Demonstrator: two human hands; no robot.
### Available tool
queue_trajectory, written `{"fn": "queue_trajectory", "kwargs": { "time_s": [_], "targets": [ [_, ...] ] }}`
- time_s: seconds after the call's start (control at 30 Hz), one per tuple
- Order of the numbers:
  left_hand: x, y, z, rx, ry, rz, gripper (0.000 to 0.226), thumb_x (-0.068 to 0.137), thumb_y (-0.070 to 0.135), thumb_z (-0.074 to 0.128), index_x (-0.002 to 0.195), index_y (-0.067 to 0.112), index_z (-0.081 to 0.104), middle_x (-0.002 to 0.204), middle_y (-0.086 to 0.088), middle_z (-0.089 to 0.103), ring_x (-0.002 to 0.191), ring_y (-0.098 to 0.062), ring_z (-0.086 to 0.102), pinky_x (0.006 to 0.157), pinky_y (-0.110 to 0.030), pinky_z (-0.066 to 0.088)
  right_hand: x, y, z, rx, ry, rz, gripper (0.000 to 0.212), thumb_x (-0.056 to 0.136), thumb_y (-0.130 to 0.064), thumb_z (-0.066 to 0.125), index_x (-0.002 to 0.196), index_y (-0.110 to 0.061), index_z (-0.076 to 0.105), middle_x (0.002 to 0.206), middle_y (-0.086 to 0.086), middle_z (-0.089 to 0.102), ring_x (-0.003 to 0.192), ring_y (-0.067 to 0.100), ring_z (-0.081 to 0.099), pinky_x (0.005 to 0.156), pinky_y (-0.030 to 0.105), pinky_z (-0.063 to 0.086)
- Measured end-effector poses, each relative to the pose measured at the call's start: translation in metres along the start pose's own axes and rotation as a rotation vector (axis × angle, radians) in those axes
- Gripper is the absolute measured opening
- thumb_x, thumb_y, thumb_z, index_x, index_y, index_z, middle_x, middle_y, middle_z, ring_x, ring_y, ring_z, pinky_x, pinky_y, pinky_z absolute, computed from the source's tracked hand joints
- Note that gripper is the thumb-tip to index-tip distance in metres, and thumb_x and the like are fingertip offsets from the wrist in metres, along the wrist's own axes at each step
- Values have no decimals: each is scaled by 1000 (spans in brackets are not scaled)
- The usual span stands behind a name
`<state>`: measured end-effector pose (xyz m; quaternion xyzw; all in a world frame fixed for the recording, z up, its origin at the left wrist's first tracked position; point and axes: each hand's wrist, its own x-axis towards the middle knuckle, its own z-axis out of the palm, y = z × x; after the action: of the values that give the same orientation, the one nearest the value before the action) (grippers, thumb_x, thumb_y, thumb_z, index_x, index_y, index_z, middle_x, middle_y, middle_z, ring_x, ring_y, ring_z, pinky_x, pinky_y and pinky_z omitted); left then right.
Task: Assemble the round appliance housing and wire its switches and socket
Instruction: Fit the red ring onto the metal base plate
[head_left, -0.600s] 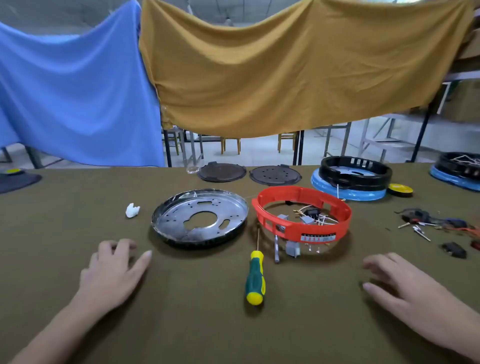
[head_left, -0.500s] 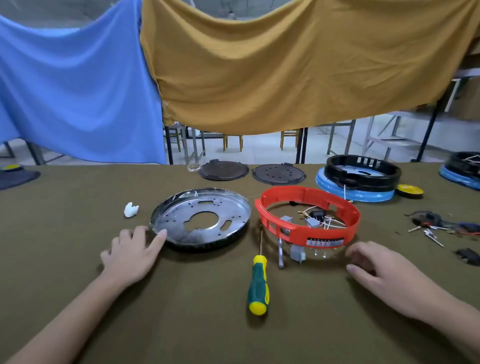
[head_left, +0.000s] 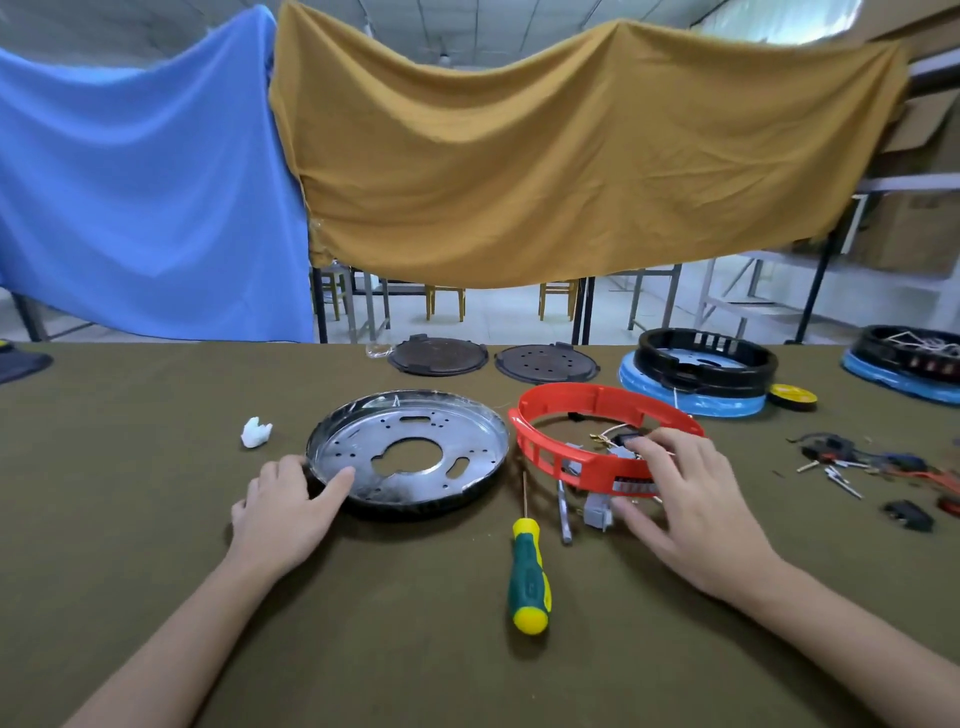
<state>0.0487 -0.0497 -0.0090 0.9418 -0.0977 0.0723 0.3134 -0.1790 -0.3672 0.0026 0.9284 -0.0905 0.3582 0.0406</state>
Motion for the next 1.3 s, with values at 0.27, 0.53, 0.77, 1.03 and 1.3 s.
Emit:
{"fn": "queue_trajectory", "kwargs": {
  "time_s": [0.27,0.53,0.77,1.03,1.3],
  "targets": [
    [5,-1,-1,-67,6,-25,44,86,65,53,79,22,57,112,0,47,113,-24,44,103,-46,35,27,-26,35,1,98,24,25,91,-38,55,92,-16,68,89,-2,62,88,27,61,80,40,40],
    [10,12,-4,-221,57,-84,30,75,40,38,61,14,33,74,-5,41,80,-29,41,72,-39,36,27,-11,26,275,174,42,24,92,-37,55,88,-15,64,91,-9,58,85,13,52,75,38,36],
    [10,6,1,-417,193,-88,22,91,20,47,73,13,36,66,-2,44,61,-21,40,57,-36,29,26,-11,25,207,208,-63,6,85,-17,66,88,-13,70,88,-3,58,82,11,47,74,36,33],
    [6,0,-3,-129,197,-22,30,91,31,61,110,9,51,116,-14,52,113,-35,44,96,-43,33,44,-11,20,-28,133,-336,26,69,4,80,87,-13,74,82,4,62,70,26,59,79,33,37],
    [-26,20,5,158,-181,826,38,86,70,46,112,44,53,120,33,37,114,14,31,99,-22,21,51,-35,25,282,261,-136,13,76,3,71,90,2,72,84,9,62,74,31,60,74,35,48]
  ]
}}
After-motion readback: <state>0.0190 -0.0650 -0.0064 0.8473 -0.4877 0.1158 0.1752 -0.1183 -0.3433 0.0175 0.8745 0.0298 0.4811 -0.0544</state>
